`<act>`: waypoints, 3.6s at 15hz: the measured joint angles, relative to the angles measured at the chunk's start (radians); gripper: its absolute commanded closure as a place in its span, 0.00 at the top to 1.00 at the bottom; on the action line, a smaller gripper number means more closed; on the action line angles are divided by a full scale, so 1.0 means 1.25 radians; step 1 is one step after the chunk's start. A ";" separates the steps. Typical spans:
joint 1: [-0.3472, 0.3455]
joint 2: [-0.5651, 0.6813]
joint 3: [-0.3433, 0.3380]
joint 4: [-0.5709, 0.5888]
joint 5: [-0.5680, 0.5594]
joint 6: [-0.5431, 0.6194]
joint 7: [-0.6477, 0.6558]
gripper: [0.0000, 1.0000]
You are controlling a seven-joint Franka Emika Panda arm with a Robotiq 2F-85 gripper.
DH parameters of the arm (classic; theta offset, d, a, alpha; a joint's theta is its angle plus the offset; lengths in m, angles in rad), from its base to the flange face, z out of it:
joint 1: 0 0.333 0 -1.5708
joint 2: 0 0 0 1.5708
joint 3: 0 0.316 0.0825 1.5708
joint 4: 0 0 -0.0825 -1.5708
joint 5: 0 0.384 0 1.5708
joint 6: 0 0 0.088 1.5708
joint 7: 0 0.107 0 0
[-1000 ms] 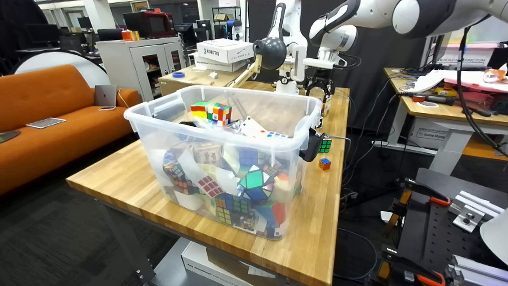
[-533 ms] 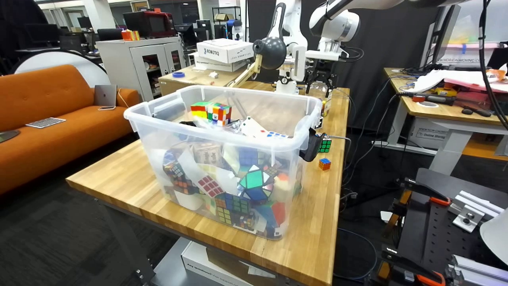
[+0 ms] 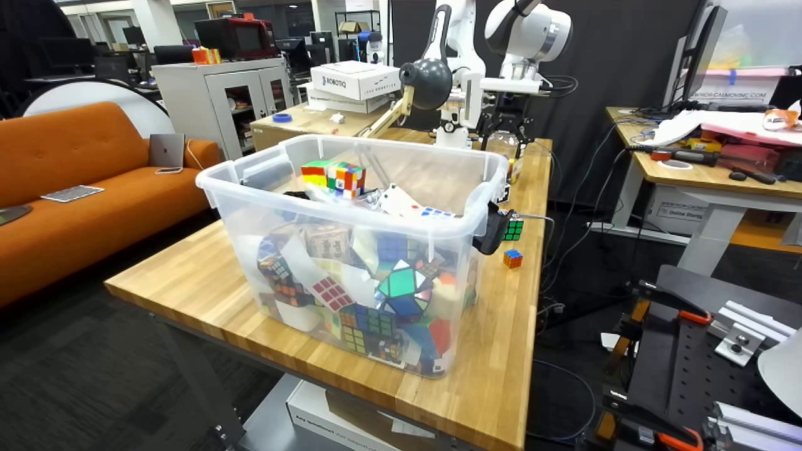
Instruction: Move the black and white cube to the right, pick up the cube in the middle then place it down again
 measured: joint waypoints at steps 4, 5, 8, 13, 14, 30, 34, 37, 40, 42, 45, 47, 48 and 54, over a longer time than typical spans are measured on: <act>0.010 -0.002 -0.011 -0.008 0.001 0.001 0.000 1.00; 0.010 0.002 -0.014 -0.006 0.002 0.001 0.000 1.00; 0.011 0.004 -0.014 -0.002 0.002 0.001 0.000 1.00; 0.012 0.007 -0.015 -0.001 0.002 0.001 0.001 1.00; 0.012 0.010 -0.016 -0.001 0.002 0.001 0.001 1.00; 0.016 0.021 -0.016 -0.031 0.002 0.003 -0.187 1.00; 0.017 0.025 -0.016 -0.031 0.002 0.002 -0.190 1.00; 0.034 0.025 -0.016 -0.047 -0.021 0.031 -0.226 1.00; 0.061 0.017 -0.016 -0.095 -0.064 0.062 -0.271 1.00; 0.076 0.000 -0.016 -0.143 -0.084 0.081 -0.302 1.00; 0.089 -0.033 -0.016 -0.201 -0.094 0.088 -0.332 1.00; 0.089 -0.030 -0.016 -0.198 -0.094 0.088 -0.332 1.00; 0.088 -0.028 -0.016 -0.197 -0.094 0.088 -0.332 1.00; 0.090 -0.025 -0.017 -0.197 -0.095 0.100 -0.332 1.00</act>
